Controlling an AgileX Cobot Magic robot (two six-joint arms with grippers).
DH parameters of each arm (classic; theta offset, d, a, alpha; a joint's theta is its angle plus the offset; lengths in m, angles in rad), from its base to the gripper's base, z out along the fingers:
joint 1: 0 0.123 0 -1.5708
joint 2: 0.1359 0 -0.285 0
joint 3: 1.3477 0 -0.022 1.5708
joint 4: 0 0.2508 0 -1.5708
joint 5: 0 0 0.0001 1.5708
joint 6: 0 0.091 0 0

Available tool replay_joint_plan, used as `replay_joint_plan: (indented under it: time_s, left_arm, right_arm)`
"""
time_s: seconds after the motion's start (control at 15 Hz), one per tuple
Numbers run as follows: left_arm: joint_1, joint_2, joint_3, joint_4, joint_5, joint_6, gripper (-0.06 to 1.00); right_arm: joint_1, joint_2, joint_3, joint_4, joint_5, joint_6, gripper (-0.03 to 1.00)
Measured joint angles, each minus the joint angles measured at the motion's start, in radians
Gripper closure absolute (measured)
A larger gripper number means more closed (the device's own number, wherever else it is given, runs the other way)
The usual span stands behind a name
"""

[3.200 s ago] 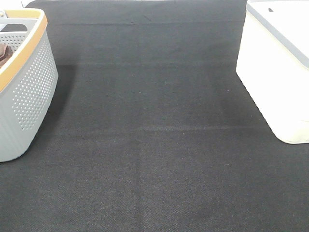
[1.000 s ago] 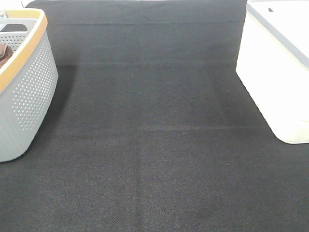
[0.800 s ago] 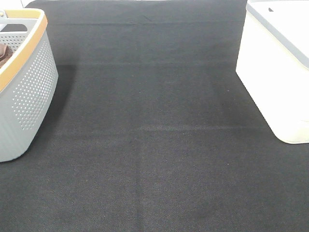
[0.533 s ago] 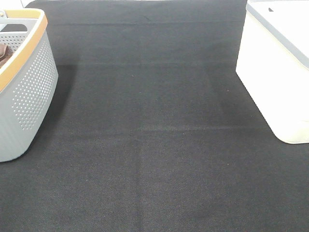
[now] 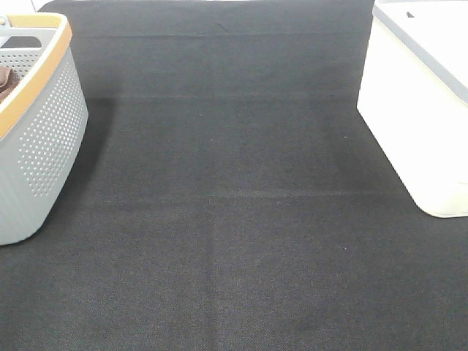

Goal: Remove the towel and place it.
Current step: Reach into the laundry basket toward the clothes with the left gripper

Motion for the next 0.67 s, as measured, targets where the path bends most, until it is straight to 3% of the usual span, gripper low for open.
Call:
replay_joint_plan:
  time_s: [0.2, 0.33, 0.47, 0.67]
  left_arm:
    - [0.0, 0.171, -0.005, 0.23, -0.296, -0.293, 0.21]
    - [0.0, 0.351, -0.031, 0.34, -0.399, -0.445, 0.21]
    - [0.0, 0.552, -0.09, 0.383, -0.406, -0.505, 0.21]
    - [0.0, 0.917, -0.299, 0.393, -0.206, -0.513, 0.21]
  right_arm:
    - [0.0, 0.0, 0.0, 0.0, 0.0, 0.0, 0.14]
    - [0.0, 0.0, 0.0, 0.0, 0.0, 0.0, 0.14]
    - [0.0, 0.0, 0.0, 0.0, 0.0, 0.0, 0.14]
    - [0.0, 0.0, 0.0, 0.0, 0.0, 0.0, 0.14]
